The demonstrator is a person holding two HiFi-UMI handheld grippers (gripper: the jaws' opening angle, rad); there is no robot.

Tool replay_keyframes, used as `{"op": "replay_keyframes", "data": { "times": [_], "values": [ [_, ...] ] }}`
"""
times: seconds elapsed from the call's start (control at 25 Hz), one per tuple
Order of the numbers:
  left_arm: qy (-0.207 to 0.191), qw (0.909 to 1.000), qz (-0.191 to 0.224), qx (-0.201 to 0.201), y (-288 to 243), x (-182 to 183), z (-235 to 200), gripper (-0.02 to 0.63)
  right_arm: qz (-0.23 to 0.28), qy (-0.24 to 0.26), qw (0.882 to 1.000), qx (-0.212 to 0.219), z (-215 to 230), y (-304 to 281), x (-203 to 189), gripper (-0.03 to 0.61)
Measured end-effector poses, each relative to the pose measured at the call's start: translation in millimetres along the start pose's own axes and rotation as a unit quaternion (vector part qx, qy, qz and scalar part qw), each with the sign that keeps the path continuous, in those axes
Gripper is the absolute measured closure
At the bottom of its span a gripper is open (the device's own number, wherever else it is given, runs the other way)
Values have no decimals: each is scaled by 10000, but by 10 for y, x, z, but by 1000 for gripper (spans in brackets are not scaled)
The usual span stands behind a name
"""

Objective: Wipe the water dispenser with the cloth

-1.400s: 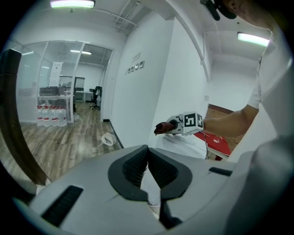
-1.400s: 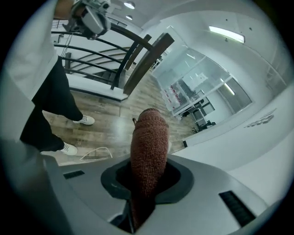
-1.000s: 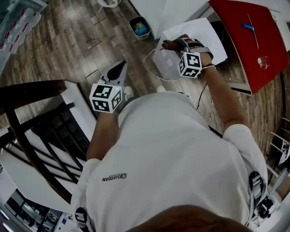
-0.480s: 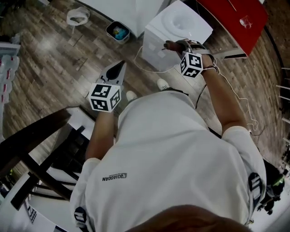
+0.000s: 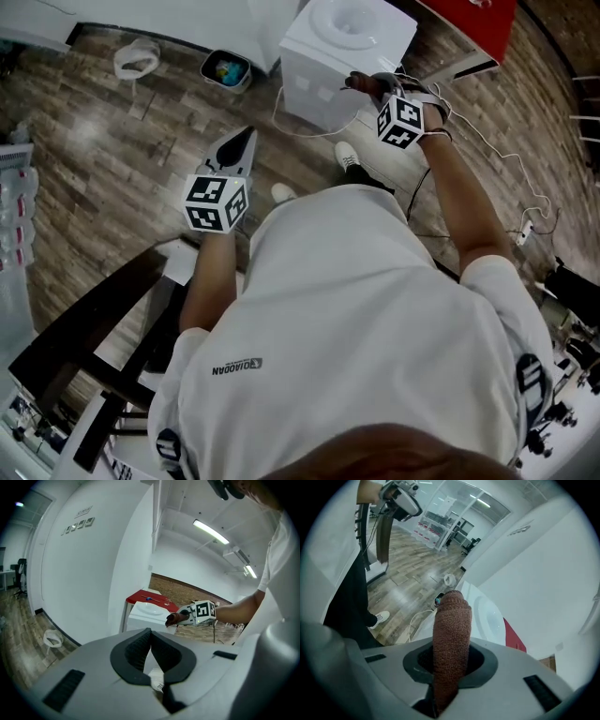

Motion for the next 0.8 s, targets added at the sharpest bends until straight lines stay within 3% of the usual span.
{"op": "replay_keyframes", "data": {
  "times": [0.24, 0.44, 0.6, 0.8],
  "values": [
    [-53, 9997, -52, -251, 2, -22, 32, 621, 135, -977, 9950, -166, -166, 115, -70, 514],
    [-84, 9989, -175, -422, -52, -80, 72, 621, 801, -2511, 9634, -491, -145, 248, -73, 514],
    [-136, 9977, -274, -605, -125, -129, 156, 621, 734, -2427, 9614, -1067, -133, 265, 63, 514],
    [-153, 9965, -291, -771, -216, -177, 244, 621, 466, -2209, 9639, -1409, -213, 109, 256, 514]
  ]
}}
Point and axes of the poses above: the fingertips, and each gripper's own axes: y backward along the fingers, z to its right, x out of its top, the point moved 8 cm from there along y, backward along the fingers, and after that the axes turned 10 degrees about x, right-handed, at the moved point
